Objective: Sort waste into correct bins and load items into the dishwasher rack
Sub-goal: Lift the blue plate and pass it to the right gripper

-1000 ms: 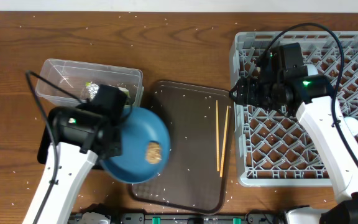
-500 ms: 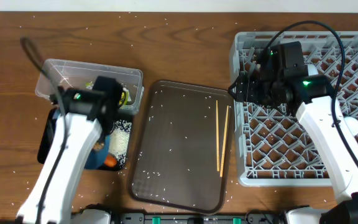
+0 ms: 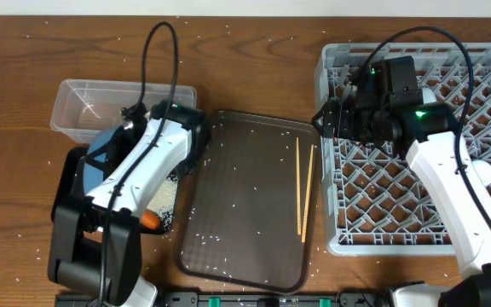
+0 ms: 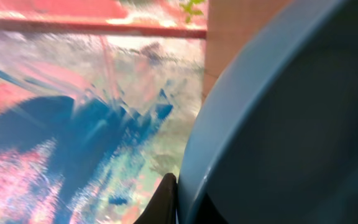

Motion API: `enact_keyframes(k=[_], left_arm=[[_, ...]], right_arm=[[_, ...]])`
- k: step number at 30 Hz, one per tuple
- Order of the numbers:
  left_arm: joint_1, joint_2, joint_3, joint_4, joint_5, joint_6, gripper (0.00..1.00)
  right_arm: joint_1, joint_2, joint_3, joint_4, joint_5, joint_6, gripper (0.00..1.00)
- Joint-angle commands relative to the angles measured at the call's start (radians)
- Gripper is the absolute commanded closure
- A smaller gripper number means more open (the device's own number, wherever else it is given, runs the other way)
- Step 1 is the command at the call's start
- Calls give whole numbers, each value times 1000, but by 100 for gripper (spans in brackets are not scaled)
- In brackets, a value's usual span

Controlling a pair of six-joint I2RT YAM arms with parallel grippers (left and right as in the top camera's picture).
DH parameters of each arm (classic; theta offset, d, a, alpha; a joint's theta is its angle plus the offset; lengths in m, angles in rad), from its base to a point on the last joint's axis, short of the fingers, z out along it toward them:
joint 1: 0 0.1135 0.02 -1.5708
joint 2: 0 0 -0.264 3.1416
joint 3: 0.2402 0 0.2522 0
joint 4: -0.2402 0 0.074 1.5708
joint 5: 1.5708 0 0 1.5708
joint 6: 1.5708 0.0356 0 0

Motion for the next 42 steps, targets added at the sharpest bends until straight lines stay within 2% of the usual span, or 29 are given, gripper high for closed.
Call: enact_keyframes(k=[1,6,13,18,21,23,27,31,34,38,42], left_arm=[[3,-1,8,-58,-87,-63,94],[31,-33,8,-80,-69,-95,94],[31,-128,8,-80,110,-55,94],[31,-249,9,-75,122,-53,94],[31,-336,35,-47,185,-38,94],[31,-390,59,5,253,45,94],[31,-508,85,213,487,264,94],[31,-591,85,438,796,372,94],[31,-611,85,550,949,421,94],[31,-595,85,595,1017,423,94],[31,-575,85,621,1081,423,94]], right_arm=[[-26,6,5,2,-8,-19,18],[-26,6,5,-5,-8,-19,18],[-26,6,5,-6,-7,-19,18],[-26,6,5,-7,-7,-19,17],[-26,6,5,-10,-6,-19,18],[-26,6,5,-9,-7,-19,17],[-26,6,5,-9,-22,-30,16],[-25,5,5,7,-231,-155,19],[-23,2,5,39,-399,-157,22],[-5,-10,5,141,-586,-141,24],[39,-16,5,216,-598,-123,24]])
